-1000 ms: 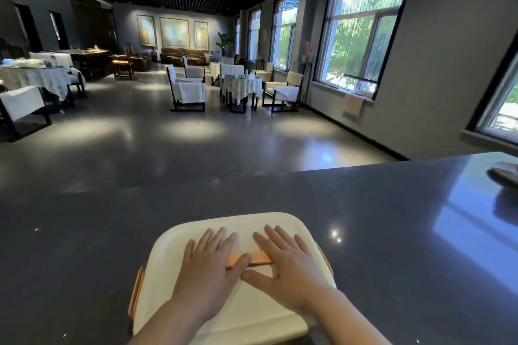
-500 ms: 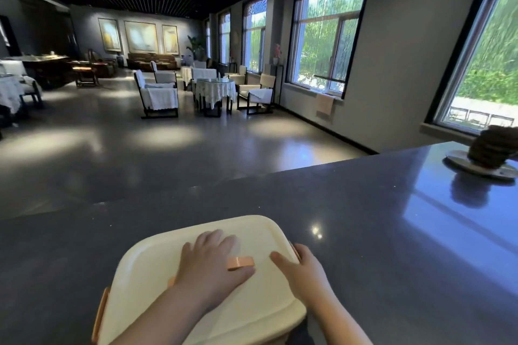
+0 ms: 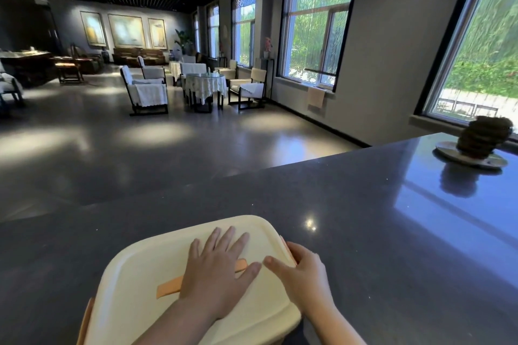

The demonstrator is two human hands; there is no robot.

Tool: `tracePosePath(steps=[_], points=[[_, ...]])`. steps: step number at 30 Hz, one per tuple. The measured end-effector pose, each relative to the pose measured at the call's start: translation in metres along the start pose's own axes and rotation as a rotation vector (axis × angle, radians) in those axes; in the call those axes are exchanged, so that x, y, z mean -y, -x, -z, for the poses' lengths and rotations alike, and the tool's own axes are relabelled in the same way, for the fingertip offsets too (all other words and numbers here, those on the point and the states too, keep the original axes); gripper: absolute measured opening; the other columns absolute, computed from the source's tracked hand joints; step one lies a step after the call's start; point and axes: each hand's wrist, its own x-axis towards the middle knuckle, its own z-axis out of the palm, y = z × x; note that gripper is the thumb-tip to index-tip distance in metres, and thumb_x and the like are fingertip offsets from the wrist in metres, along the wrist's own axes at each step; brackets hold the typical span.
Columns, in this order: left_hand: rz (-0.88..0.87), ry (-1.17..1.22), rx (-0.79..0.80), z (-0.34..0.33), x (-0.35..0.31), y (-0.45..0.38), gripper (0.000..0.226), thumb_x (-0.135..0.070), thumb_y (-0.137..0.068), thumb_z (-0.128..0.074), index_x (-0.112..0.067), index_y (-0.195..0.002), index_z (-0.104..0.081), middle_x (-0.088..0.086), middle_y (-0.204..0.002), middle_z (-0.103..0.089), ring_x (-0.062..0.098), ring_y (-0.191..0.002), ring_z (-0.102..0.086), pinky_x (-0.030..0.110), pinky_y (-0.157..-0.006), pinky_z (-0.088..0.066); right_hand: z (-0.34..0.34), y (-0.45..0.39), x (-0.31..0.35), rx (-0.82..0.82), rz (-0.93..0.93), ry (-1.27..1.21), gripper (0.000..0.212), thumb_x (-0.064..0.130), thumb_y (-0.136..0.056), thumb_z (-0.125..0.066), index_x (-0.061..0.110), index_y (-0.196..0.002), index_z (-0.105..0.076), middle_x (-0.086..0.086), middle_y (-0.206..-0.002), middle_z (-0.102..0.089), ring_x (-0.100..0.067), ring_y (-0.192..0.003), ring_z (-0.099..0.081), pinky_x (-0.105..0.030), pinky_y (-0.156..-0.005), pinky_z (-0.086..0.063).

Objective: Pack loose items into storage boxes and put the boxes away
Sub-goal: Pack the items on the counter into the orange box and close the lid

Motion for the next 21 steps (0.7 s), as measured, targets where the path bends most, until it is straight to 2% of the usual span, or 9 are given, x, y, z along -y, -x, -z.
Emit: tracePosePath(steps=[2, 5, 8, 12, 15, 17, 18, 20, 21], points=[[-0.002, 0.002, -0.008, 0.000, 0.000, 0.001, 0.073, -0.076, -0.081, -0.007, -0.045, -0.147, -0.003, -0.015, -0.159, 0.001, 0.015, -0.147, 0.004, 0.050, -0.118, -0.002, 0.002, 0.003, 0.005, -0.005, 0.015, 0.031, 0.028, 0.038, -0.075, -0.078, 0.039, -0.097, -0.061, 0.024, -0.082, -0.064, 0.007, -0.080, -0.060, -0.013, -0.063, -0.046], [-0.001, 0.008, -0.006, -0.001, 0.000, 0.002, 0.070, -0.075, -0.084, -0.010, -0.045, -0.147, -0.004, -0.015, -0.159, 0.001, 0.014, -0.147, 0.005, 0.050, -0.117, -0.001, 0.004, 0.005, 0.009, -0.032, 0.050, 0.086, 0.038, 0.038, -0.075, -0.077, 0.034, -0.111, -0.068, 0.029, -0.080, -0.063, 0.010, -0.081, -0.059, -0.012, -0.065, -0.045], [-0.005, 0.008, -0.008, -0.002, 0.001, 0.001, 0.068, -0.073, -0.086, -0.014, -0.044, -0.147, -0.005, -0.015, -0.159, 0.000, 0.014, -0.147, 0.005, 0.050, -0.117, -0.001, 0.005, 0.005, 0.010, -0.047, 0.101, 0.158, 0.041, 0.037, -0.076, -0.077, 0.033, -0.116, -0.068, 0.026, -0.076, -0.065, 0.011, -0.077, -0.060, -0.010, -0.063, -0.045], [-0.004, 0.011, -0.011, -0.004, 0.001, 0.000, 0.066, -0.071, -0.087, -0.015, -0.044, -0.147, -0.006, -0.015, -0.159, -0.001, 0.015, -0.147, 0.004, 0.050, -0.117, -0.001, 0.005, 0.007, 0.012, -0.053, 0.192, 0.267, 0.035, 0.040, -0.081, -0.072, 0.029, -0.114, -0.068, 0.015, -0.074, -0.069, 0.001, -0.072, -0.064, -0.021, -0.068, -0.054], [-0.014, 0.045, -0.023, -0.002, 0.003, 0.000, 0.060, -0.065, -0.091, -0.017, -0.043, -0.146, -0.014, -0.015, -0.159, -0.006, 0.013, -0.147, 0.001, 0.049, -0.117, -0.003, 0.001, 0.009, 0.009, -0.025, 0.259, 0.472, 0.042, 0.050, -0.091, -0.055, 0.031, -0.128, -0.054, 0.015, -0.096, -0.067, -0.007, -0.092, -0.062, -0.023, -0.073, -0.049], [-0.006, 0.166, -0.080, 0.003, 0.006, 0.005, 0.053, -0.057, -0.095, -0.021, -0.039, -0.144, -0.028, -0.015, -0.156, -0.018, 0.009, -0.145, -0.008, 0.043, -0.118, -0.006, -0.010, 0.013, 0.007, -0.045, 0.361, 0.671, 0.045, 0.052, -0.096, -0.042, 0.027, -0.134, -0.045, 0.011, -0.126, -0.057, -0.014, -0.118, -0.053, -0.025, -0.088, -0.046], [0.011, 0.240, -0.126, 0.007, 0.009, 0.011, 0.049, -0.053, -0.096, -0.023, -0.037, -0.141, -0.036, -0.016, -0.154, -0.025, 0.005, -0.143, -0.014, 0.038, -0.119, -0.008, -0.020, 0.016, 0.006, -0.057, 0.457, 0.765, 0.044, 0.051, -0.097, -0.038, 0.025, -0.130, -0.049, 0.006, -0.134, -0.054, -0.017, -0.126, -0.050, -0.028, -0.096, -0.044], [0.085, 0.331, -0.217, 0.015, 0.023, 0.032, 0.043, -0.046, -0.098, -0.026, -0.035, -0.137, -0.042, -0.019, -0.149, -0.032, 0.000, -0.138, -0.022, 0.030, -0.119, -0.009, -0.045, 0.029, 0.014, 0.021, 0.628, 0.807, 0.049, 0.055, -0.090, -0.037, 0.027, -0.123, -0.060, 0.004, -0.131, -0.060, -0.017, -0.123, -0.056, -0.031, -0.102, -0.045], [0.141, 0.349, -0.251, 0.019, 0.033, 0.047, 0.042, -0.045, -0.099, -0.028, -0.036, -0.138, -0.040, -0.021, -0.149, -0.031, -0.001, -0.137, -0.022, 0.028, -0.119, -0.008, -0.058, 0.037, 0.020, 0.086, 0.686, 0.788, 0.052, 0.058, -0.086, -0.038, 0.029, -0.122, -0.062, 0.006, -0.127, -0.063, -0.013, -0.119, -0.060, -0.030, -0.099, -0.048]])
